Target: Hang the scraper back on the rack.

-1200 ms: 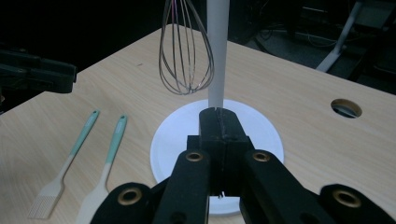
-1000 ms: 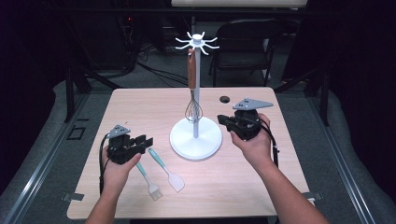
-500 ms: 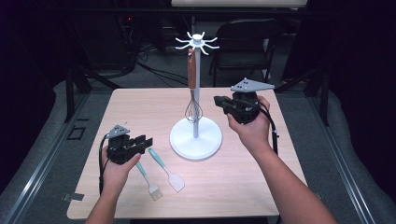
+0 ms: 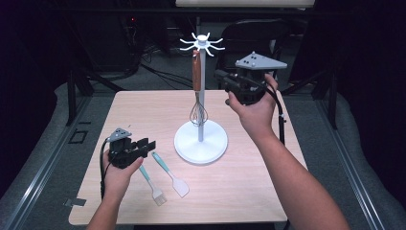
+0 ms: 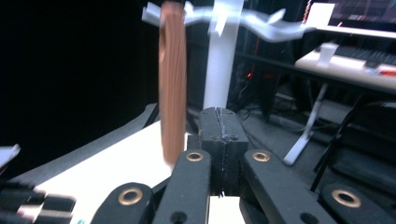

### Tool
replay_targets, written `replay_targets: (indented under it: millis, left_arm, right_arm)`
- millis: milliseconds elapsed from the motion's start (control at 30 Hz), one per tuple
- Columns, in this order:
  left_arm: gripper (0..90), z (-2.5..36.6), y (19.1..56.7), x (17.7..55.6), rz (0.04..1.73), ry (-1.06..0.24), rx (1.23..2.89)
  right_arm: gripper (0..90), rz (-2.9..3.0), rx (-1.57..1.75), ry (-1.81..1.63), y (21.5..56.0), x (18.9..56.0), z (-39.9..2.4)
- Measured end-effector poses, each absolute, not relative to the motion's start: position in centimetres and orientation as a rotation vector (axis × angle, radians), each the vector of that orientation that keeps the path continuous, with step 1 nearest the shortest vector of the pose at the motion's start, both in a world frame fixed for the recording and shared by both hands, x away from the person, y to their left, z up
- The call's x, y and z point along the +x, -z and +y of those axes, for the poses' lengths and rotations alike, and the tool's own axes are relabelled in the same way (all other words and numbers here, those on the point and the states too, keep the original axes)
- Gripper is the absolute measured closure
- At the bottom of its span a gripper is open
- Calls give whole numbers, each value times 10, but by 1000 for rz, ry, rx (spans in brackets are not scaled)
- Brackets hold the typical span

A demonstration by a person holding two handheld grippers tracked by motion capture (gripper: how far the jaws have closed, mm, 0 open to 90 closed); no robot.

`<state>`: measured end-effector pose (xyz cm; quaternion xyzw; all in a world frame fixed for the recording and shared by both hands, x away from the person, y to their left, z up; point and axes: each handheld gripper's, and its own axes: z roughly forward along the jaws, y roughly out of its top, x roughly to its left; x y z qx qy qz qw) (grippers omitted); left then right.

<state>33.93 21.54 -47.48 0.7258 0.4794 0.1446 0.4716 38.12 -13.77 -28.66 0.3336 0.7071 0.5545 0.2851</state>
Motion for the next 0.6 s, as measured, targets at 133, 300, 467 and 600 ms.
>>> replay_targets:
  millis: [133,300,467,600]
  left_arm:
    - [607,216,475,339,1175,-355,1774]
    - [607,218,475,339,1178,-354,1767]
    - [607,220,474,339,1180,-354,1763]
    - [607,221,473,339,1185,-352,1763]
  right_arm:
    - [900,1839,895,-1495,271,386,-138]
    - [900,1808,911,-1479,260,393,-137]
    - [900,1802,897,-1491,257,394,-133]
    - [900,1813,878,-1486,256,392,-127]
